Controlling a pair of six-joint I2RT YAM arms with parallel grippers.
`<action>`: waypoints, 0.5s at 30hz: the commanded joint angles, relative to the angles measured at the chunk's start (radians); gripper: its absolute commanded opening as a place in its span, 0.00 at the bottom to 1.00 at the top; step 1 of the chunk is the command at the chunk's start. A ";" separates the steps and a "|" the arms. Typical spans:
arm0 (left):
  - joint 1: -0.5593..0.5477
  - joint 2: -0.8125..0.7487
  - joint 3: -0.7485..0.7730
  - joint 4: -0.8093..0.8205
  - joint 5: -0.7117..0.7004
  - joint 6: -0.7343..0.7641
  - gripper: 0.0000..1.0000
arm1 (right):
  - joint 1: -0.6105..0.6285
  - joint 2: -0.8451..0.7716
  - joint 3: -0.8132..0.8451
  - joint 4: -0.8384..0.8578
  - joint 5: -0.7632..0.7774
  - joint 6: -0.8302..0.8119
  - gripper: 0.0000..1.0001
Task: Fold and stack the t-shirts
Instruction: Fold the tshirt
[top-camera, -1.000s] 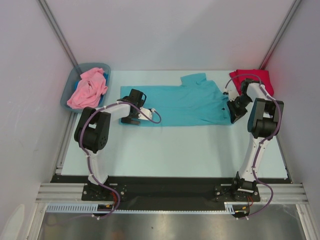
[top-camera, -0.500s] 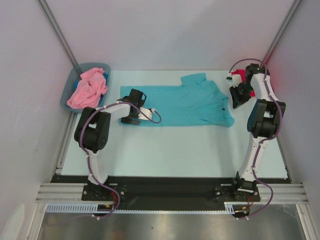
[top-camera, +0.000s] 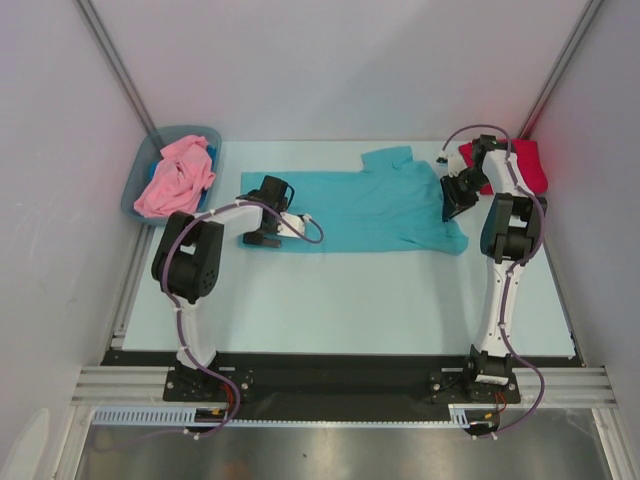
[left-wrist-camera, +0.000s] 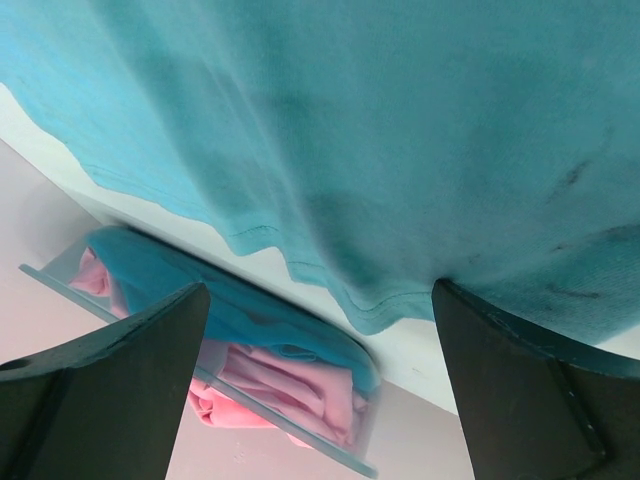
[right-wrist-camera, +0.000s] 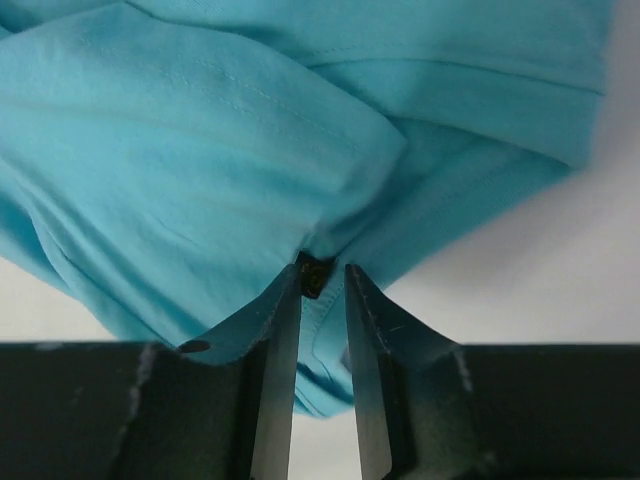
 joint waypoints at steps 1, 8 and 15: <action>-0.002 0.022 0.049 0.005 -0.013 -0.029 1.00 | 0.012 0.006 0.069 0.011 -0.069 0.039 0.30; -0.002 0.024 0.040 0.000 -0.029 -0.034 1.00 | 0.008 -0.004 0.111 0.015 -0.087 0.056 0.33; -0.001 0.031 0.034 -0.018 -0.043 -0.046 1.00 | 0.008 -0.014 0.128 0.022 -0.099 0.070 0.35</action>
